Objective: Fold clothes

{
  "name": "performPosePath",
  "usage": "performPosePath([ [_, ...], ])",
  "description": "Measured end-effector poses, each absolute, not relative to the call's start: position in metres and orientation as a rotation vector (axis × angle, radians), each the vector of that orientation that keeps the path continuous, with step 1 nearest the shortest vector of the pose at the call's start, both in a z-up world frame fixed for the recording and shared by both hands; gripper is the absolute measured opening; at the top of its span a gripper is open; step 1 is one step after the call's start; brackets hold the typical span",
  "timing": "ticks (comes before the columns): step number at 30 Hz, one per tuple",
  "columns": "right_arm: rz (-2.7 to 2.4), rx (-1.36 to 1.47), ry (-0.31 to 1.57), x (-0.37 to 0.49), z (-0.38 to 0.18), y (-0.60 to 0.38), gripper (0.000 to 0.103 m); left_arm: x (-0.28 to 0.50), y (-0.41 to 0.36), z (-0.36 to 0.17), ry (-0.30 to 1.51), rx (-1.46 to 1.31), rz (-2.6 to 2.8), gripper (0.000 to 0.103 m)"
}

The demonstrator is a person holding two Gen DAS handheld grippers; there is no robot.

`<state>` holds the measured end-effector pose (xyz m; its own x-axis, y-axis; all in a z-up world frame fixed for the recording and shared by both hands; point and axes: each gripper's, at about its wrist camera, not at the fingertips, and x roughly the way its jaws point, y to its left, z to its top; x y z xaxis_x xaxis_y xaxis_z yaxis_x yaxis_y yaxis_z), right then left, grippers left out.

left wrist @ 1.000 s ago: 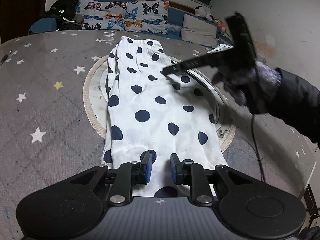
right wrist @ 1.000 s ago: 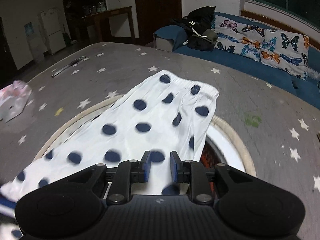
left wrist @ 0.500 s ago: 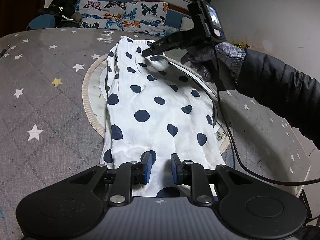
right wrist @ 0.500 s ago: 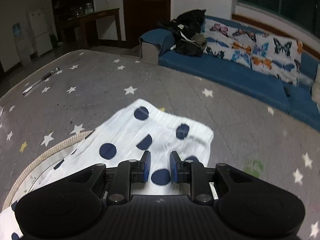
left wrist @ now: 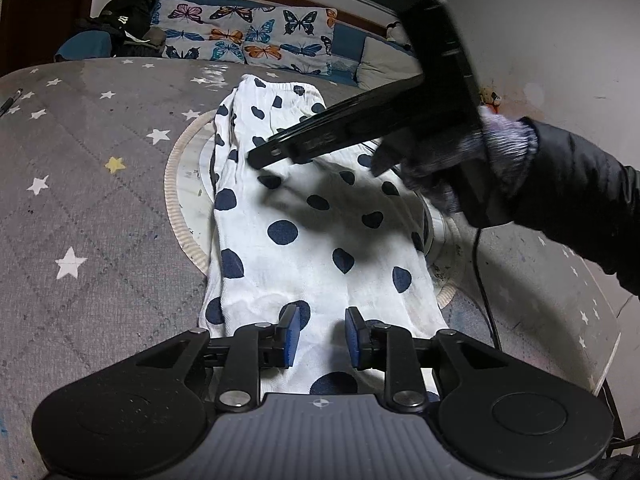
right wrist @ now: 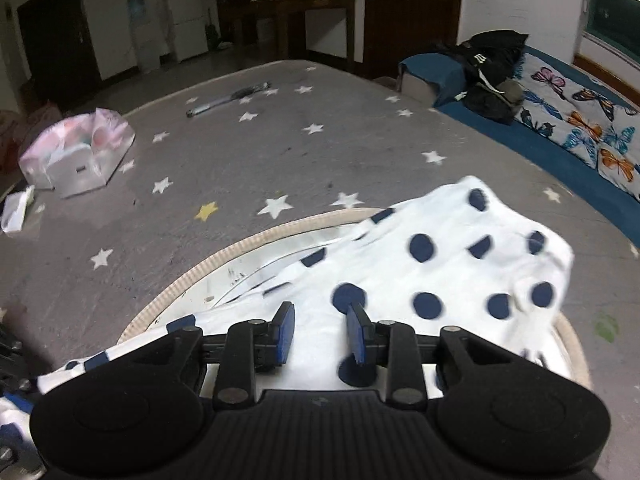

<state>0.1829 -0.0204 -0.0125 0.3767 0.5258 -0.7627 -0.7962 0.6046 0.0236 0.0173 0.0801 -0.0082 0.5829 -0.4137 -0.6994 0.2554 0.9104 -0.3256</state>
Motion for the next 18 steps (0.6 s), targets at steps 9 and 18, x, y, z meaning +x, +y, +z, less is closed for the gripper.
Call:
performPosePath([
  [9, 0.809, -0.266, 0.795, 0.231, -0.019, -0.008, 0.03, 0.015, 0.078, -0.008, 0.864, -0.204, -0.402, 0.033],
  [18, 0.705, -0.209, 0.71, 0.268, 0.013, -0.059, 0.058, 0.014, 0.08, -0.009, 0.864, -0.209, -0.41, 0.036],
])
